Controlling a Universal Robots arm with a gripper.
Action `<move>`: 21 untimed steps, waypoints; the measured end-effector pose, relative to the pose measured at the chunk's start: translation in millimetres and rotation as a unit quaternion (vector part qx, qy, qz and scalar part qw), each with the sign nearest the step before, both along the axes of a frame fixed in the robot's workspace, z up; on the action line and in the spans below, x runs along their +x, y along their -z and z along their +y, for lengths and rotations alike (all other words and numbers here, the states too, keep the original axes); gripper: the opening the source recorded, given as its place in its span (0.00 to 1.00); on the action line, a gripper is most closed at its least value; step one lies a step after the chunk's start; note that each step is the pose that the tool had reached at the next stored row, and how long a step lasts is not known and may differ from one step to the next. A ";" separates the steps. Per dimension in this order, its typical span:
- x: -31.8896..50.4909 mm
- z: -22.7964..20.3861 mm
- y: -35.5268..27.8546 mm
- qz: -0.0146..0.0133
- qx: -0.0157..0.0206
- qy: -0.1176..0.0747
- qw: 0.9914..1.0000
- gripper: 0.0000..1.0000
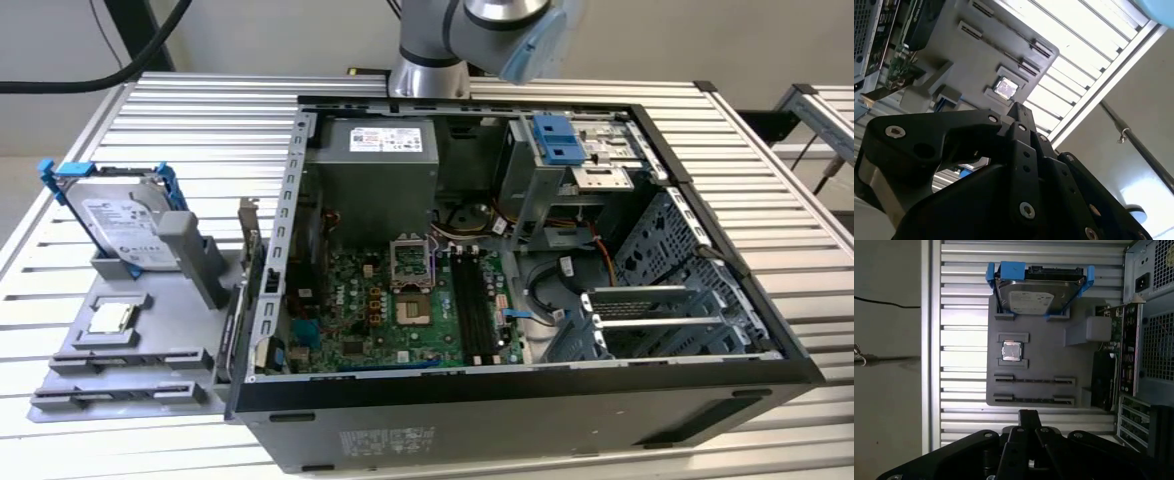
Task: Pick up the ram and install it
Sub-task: 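Reach for the ram, then pick up the ram and move it above insertion slot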
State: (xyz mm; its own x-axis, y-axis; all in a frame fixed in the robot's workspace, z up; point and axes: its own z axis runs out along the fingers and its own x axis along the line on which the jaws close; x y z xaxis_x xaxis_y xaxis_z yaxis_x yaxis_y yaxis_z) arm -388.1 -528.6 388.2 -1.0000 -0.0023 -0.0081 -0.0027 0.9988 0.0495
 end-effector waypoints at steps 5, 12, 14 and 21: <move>0.0 -1.4 0.0 0.000 0.000 0.000 1.000 0.00; 0.0 -2.2 0.0 0.000 0.000 0.000 1.000 0.00; -0.4 -2.3 -0.1 0.000 0.000 -0.009 1.000 0.00; -0.6 -2.2 -0.2 0.000 -0.001 -0.058 0.998 0.00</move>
State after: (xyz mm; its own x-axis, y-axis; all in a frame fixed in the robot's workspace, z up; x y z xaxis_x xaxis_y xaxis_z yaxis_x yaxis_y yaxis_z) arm -388.6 -530.7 388.4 -0.9930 -0.1179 -0.0079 -0.1181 0.9919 0.0469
